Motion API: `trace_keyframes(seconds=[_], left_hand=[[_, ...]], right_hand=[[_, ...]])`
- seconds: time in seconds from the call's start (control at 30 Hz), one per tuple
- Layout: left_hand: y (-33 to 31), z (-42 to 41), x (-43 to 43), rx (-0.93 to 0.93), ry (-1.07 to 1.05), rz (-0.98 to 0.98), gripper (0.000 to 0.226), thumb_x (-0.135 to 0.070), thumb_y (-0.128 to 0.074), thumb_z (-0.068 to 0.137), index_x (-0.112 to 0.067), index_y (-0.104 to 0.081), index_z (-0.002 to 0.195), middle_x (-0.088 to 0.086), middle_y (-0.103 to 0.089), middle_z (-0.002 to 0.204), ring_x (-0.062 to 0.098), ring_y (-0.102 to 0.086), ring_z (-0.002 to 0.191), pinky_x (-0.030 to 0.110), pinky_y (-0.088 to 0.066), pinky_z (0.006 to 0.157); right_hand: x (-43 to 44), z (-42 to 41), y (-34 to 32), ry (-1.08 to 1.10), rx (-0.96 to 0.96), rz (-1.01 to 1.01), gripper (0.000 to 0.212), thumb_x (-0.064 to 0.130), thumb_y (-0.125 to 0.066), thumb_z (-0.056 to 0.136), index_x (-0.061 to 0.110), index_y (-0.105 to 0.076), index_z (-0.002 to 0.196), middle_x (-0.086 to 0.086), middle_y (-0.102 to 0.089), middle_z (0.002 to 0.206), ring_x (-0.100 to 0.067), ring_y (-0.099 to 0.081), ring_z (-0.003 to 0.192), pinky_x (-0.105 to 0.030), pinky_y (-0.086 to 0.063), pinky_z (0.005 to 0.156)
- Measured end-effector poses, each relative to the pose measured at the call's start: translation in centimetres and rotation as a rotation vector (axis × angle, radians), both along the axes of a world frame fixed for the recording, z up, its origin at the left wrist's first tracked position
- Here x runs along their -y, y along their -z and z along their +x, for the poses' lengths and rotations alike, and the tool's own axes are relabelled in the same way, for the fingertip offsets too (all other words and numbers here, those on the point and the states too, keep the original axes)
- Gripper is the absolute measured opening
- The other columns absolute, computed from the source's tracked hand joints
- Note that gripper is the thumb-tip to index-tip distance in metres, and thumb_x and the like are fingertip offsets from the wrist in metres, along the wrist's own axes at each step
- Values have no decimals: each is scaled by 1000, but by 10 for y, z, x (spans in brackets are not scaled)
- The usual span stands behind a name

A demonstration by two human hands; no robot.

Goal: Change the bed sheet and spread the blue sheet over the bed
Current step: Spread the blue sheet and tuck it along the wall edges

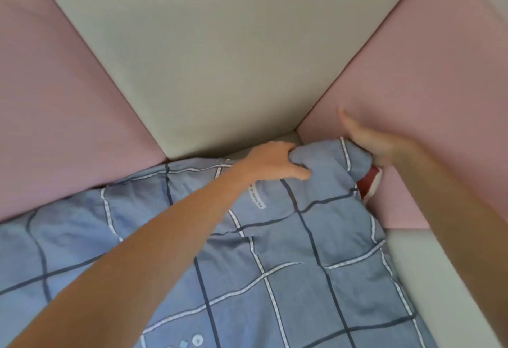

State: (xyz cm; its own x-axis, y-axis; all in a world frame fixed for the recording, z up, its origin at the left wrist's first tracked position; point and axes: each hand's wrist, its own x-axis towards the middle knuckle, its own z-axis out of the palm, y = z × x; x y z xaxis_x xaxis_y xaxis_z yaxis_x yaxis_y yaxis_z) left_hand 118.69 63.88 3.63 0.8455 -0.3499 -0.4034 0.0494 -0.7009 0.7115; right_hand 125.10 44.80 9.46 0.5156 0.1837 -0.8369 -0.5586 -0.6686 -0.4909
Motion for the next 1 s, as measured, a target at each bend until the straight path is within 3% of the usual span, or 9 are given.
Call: trace_keyframes(seconds=[0.07, 0.17, 0.23, 0.3, 0.4, 0.5, 0.67, 0.9, 1.0], left_hand=[[10, 26, -3, -140, 13, -127, 44, -55, -58, 56, -32, -59, 93, -4, -64, 102, 17, -61, 92, 27, -43, 70], [31, 48, -3, -177, 19, -168, 52, -54, -62, 55, -25, -65, 98, -1, -67, 103, 18, -61, 95, 29, -46, 73], [40, 52, -5, -161, 4, -98, 63, -56, -67, 62, -24, -61, 115, 0, -64, 116, 18, -59, 104, 31, -47, 86], [46, 45, -10, -23, -74, 57, 59, -54, -63, 77, -22, -58, 125, 2, -62, 122, 21, -58, 110, 34, -47, 92], [41, -8, -27, 432, -323, 54, 43, -34, -46, 80, -12, -65, 112, 8, -66, 114, 28, -60, 107, 38, -46, 93], [55, -101, -67, 685, -454, 82, 27, -23, -47, 82, -15, -62, 104, 4, -62, 118, 23, -55, 112, 45, -36, 103], [94, -236, -134, 530, -661, 395, 29, -26, -41, 80, -20, -53, 106, 10, -49, 132, 29, -42, 126, 55, -22, 105], [155, -281, -153, 424, -668, 731, 51, -29, -37, 81, -16, -46, 129, 23, -40, 144, 36, -32, 135, 62, -13, 108], [165, -281, -156, 481, -685, 731, 53, -29, -37, 81, -18, -45, 132, 21, -40, 145, 35, -32, 136, 62, -10, 110]], right_hand=[[-11, 8, -23, -159, 145, 65, 100, 91, -24, 66, 23, -41, 139, 3, -46, 140, -11, -46, 124, -33, -30, 110], [-36, 15, -23, -779, 409, -244, 124, 61, -78, 58, 23, -7, 152, 11, -20, 149, -7, -19, 139, -23, -18, 111], [-59, 18, 4, -1121, 286, -452, 132, 38, -89, 56, 19, -1, 152, 1, -20, 154, -18, -24, 140, -30, -26, 114], [-73, 29, 41, -1272, 201, -610, 112, 26, -86, 58, 13, -20, 147, -7, -38, 142, -23, -44, 124, -36, -43, 102], [-79, 42, 75, -1219, 314, -698, 66, 9, -72, 59, 8, -44, 119, -9, -55, 110, -19, -55, 82, -28, -51, 68], [-67, 36, 100, -1081, 488, -706, 61, 12, -66, 70, 13, -42, 126, -11, -50, 123, -28, -53, 102, -34, -48, 80], [-58, 25, 136, -906, 679, -744, 65, 16, -62, 78, 14, -34, 136, -16, -39, 138, -34, -40, 125, -38, -36, 101], [-118, 11, 129, -849, 721, -1068, 47, 23, -43, 95, 11, -39, 140, -12, -41, 145, -29, -35, 134, -36, -25, 111], [-167, -45, 126, -775, 1130, -609, 36, 27, -40, 95, 10, -56, 123, -12, -58, 126, -30, -52, 115, -36, -36, 94]])
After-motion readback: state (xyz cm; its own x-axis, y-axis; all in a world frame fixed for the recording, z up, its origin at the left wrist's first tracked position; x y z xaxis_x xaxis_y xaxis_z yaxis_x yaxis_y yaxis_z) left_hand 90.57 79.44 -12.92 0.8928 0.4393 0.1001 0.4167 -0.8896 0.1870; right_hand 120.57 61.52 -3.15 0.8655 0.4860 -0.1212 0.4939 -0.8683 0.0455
